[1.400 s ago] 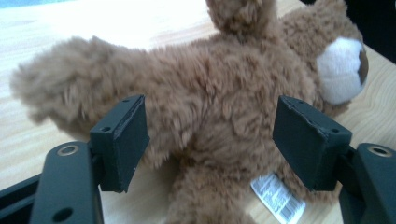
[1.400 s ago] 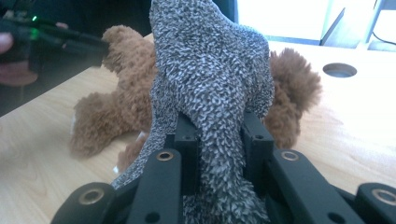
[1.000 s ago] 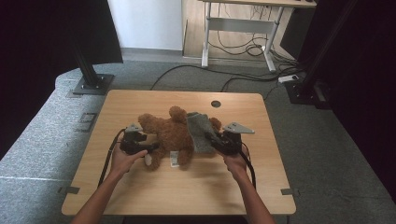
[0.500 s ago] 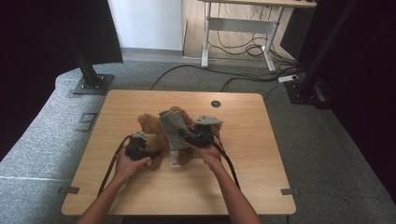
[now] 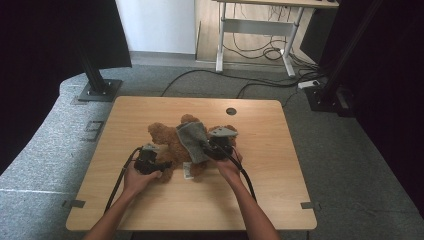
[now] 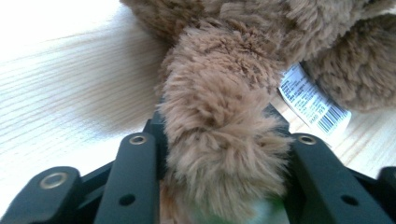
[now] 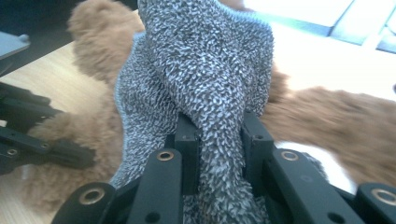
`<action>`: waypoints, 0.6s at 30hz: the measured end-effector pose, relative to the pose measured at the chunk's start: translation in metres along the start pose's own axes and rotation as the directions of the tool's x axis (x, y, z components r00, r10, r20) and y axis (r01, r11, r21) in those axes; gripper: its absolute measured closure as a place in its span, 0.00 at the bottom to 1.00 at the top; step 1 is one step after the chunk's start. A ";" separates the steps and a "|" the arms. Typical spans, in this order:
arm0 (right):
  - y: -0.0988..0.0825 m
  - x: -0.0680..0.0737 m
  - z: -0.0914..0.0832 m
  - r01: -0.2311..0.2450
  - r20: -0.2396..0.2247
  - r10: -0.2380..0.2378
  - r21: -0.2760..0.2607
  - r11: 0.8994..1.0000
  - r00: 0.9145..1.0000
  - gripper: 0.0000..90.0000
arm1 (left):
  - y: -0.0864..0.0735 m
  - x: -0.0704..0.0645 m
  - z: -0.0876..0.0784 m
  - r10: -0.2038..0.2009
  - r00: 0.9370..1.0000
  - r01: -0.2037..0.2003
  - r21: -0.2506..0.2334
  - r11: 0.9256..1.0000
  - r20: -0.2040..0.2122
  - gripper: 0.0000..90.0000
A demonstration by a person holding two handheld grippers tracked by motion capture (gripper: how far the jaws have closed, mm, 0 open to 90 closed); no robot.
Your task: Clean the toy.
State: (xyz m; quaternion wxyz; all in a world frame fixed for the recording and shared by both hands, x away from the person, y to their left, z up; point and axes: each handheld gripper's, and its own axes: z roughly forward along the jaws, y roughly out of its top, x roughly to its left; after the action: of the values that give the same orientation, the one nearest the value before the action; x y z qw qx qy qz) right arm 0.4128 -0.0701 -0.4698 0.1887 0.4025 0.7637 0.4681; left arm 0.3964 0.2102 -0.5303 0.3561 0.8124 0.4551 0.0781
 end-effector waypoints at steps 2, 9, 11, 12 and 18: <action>-0.002 -0.007 -0.009 -0.008 0.020 0.008 -0.015 1.000 1.000 0.82 | 0.000 -0.001 0.000 -0.001 1.000 0.001 0.000 1.000 -0.004 0.69; -0.002 -0.033 -0.036 -0.031 0.119 0.035 -0.030 0.999 0.992 0.82 | -0.001 -0.001 0.001 -0.003 1.000 0.003 0.000 1.000 -0.006 0.70; -0.003 -0.037 -0.037 -0.049 0.117 0.052 -0.030 0.998 0.992 0.82 | -0.001 -0.002 0.001 -0.001 1.000 0.001 0.001 1.000 -0.008 0.70; -0.003 -0.040 -0.039 -0.058 0.116 0.061 -0.033 0.998 0.991 0.82 | -0.001 -0.002 0.001 0.000 1.000 0.000 0.001 1.000 -0.009 0.70; 0.014 -0.032 -0.042 -0.054 0.070 0.062 -0.116 0.992 0.996 0.83 | -0.001 -0.002 0.001 0.006 1.000 -0.006 0.001 1.000 -0.011 0.69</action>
State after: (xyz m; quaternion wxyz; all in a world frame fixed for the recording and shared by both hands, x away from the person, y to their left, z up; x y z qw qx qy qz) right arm 0.4106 -0.1154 -0.4400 0.2256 0.4301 0.7161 0.5012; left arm 0.3947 0.2082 -0.5310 0.3529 0.8136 0.4545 0.0836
